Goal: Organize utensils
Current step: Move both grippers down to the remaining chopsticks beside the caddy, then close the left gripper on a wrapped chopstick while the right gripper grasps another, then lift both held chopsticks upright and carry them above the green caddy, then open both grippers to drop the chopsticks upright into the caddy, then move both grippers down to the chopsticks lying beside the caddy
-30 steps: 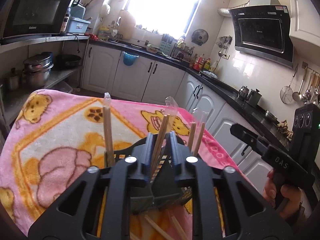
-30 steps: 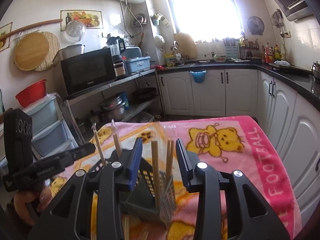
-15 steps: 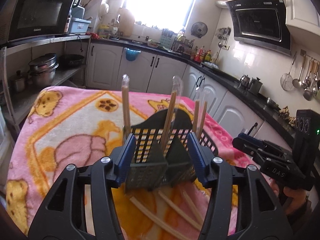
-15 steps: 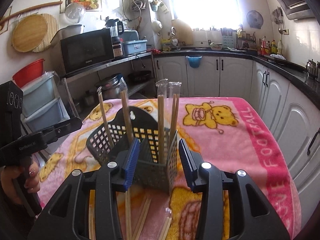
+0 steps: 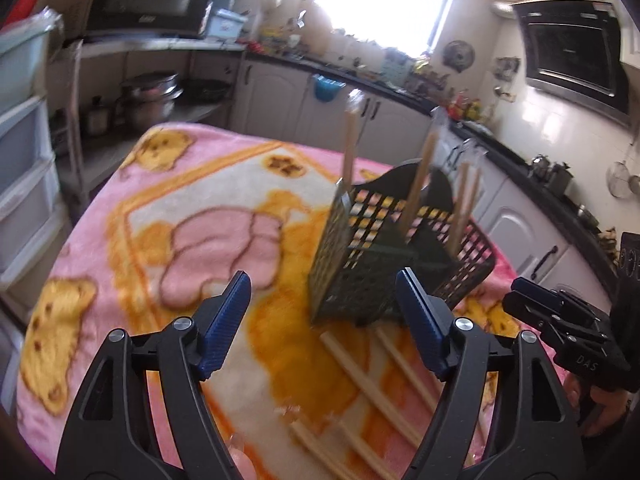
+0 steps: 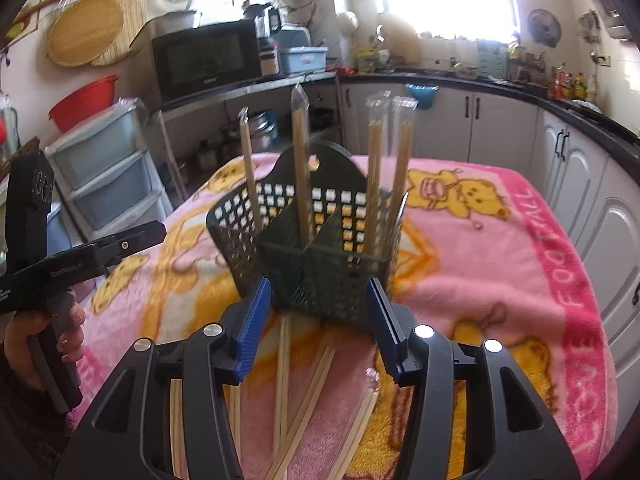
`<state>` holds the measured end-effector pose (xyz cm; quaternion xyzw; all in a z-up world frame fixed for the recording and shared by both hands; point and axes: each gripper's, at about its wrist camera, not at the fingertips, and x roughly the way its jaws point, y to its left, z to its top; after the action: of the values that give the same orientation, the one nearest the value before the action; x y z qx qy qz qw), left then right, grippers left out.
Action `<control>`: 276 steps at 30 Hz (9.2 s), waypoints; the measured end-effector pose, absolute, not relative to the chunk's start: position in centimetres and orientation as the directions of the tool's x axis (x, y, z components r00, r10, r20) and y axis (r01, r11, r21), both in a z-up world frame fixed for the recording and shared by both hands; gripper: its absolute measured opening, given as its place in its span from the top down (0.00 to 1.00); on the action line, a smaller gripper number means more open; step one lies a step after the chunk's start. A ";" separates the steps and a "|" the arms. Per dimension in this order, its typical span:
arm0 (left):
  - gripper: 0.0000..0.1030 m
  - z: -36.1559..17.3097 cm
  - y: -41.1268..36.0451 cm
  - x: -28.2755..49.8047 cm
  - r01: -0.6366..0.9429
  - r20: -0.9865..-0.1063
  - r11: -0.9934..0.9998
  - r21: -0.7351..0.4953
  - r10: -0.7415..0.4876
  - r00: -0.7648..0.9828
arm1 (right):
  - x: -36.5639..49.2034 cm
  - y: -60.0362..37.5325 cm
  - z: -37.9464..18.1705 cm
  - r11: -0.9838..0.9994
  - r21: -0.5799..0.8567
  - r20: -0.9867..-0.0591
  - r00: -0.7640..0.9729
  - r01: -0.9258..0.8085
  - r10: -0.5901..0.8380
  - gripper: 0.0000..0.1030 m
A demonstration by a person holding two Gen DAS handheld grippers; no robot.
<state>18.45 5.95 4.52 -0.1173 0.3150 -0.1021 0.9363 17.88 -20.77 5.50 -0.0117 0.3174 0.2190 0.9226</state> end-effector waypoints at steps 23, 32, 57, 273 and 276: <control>0.62 -4.5 7.3 16.4 -0.042 -0.739 0.900 -0.435 -0.330 0.587 | 21.6 -17.7 -1.6 0.906 0.081 -0.781 0.538 -0.416 0.317 0.54; 0.75 -5.3 6.7 17.1 -0.054 -0.766 0.919 -0.390 -0.291 0.573 | 23.5 -17.6 -3.4 0.932 0.082 -0.814 0.516 -0.352 0.266 0.54; 0.99 -2.9 9.6 15.2 -0.026 -0.668 0.884 -0.467 -0.333 0.665 | 20.9 -21.1 -0.1 0.910 0.207 -0.726 0.567 -0.359 0.389 0.94; 0.11 5.4 7.0 16.6 0.102 -0.499 0.921 -0.375 -0.294 0.815 | 16.6 -21.1 7.7 0.920 0.121 -0.523 0.764 -0.372 0.378 0.49; 0.10 4.7 6.8 16.6 0.101 -0.518 0.927 -0.362 -0.291 0.804 | 16.7 -20.7 7.1 0.918 0.116 -0.540 0.751 -0.380 0.379 0.47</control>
<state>16.55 6.80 4.72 -0.1605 0.2947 -0.1047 0.9362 16.75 -20.74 7.05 -0.0005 0.2885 0.2027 0.9358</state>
